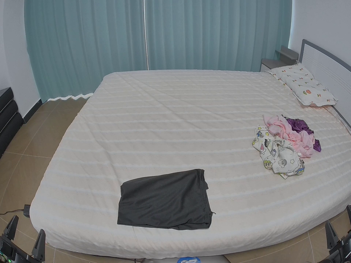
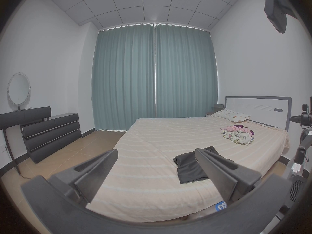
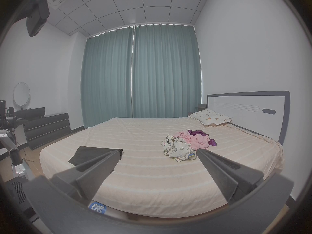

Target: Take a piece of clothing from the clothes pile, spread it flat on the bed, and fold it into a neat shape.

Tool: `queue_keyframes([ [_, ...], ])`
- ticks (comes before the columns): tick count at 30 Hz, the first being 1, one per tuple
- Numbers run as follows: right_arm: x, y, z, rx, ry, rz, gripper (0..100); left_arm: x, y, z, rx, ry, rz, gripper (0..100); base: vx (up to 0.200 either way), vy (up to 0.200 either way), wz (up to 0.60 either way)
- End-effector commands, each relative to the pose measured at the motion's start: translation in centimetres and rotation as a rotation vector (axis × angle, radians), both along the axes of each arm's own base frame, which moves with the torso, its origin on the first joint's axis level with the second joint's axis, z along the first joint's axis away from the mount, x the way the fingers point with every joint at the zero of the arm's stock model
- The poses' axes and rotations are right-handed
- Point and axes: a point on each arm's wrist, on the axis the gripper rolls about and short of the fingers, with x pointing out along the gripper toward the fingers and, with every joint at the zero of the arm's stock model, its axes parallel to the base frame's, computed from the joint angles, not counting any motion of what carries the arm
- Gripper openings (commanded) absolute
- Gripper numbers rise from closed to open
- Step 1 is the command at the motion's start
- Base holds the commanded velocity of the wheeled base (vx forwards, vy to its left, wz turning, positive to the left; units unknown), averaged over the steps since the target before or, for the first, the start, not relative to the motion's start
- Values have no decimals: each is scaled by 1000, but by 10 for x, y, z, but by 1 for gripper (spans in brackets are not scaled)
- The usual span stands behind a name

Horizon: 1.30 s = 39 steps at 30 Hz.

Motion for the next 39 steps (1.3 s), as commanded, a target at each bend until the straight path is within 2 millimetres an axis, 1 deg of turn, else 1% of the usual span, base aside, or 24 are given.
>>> queue_keyframes([
  [1, 0, 0, -5, 0, 2, 1, 100, 1, 0, -5, 0, 10, 1, 100, 0, 0, 0],
  [39, 0, 0, -5, 0, 2, 1, 100, 1, 0, -5, 0, 10, 1, 100, 0, 0, 0],
])
